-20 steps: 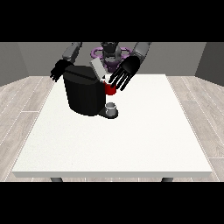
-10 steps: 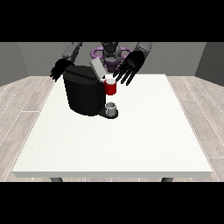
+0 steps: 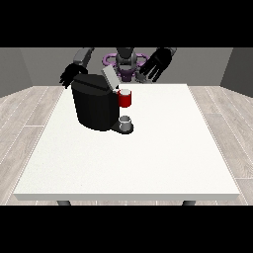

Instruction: Insert the coffee pod into the coffee machine and close the lid

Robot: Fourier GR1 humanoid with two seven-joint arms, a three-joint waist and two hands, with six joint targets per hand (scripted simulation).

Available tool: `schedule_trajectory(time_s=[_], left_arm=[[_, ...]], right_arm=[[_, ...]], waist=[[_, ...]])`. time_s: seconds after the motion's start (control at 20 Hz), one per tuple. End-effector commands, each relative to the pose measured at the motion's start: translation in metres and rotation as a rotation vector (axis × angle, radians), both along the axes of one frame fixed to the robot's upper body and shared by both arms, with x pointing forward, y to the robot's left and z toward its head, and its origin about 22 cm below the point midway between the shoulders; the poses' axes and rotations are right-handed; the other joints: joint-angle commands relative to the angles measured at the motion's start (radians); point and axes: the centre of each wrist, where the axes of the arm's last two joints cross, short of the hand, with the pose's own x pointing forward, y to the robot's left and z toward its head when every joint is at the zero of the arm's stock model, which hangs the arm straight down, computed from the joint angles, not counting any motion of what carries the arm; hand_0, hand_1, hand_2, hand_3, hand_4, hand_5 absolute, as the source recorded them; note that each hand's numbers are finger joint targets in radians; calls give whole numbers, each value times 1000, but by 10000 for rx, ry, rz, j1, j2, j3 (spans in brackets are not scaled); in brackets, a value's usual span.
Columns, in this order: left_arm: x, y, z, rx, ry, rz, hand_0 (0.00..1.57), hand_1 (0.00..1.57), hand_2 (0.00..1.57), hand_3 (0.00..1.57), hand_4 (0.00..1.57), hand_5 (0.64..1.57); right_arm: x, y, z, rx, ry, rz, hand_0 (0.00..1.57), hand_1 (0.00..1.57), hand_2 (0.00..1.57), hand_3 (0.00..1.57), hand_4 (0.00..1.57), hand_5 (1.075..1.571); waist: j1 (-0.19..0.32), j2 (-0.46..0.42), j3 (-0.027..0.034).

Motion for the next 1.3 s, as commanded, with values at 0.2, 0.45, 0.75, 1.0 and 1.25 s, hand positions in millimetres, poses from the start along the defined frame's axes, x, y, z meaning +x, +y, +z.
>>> schedule_trajectory(time_s=[0.2, 0.45, 0.75, 1.0, 1.25], left_arm=[[-26, 5, -95, -5283, 1242, 67, 0, 0, 0, 0, 0, 1571], [-61, 6, -157, -6072, 2230, 433, 0, 0, 0, 0, 0, 1571], [-93, 14, -204, -7334, 3214, 1507, 0, 0, 0, 0, 0, 1571], [-99, 19, -205, -8039, 3493, 1308, 0, 0, 0, 0, 0, 1571], [-118, 8, -219, -8555, 3476, 1404, 0, 0, 0, 0, 27, 1571]], right_arm=[[-37, -35, -34, 54, 928, -1085, 0, 0, 0, 0, 398, 1571], [-58, -45, -41, -411, 1497, -871, 0, 0, 0, 0, 492, 1571], [-31, -47, 9, -773, 886, 913, 0, 0, 0, 0, 370, 1571], [-10, -56, 53, -1034, 106, 1623, 0, 0, 0, 0, 0, 1571], [-15, -28, 46, -835, -101, 2405, 0, 0, 0, 0, 0, 1571]], waist=[[1038, -1501, -8], [1540, -2851, -2], [1633, -3328, -8], [2005, -3521, -2], [2355, -3293, 1]])
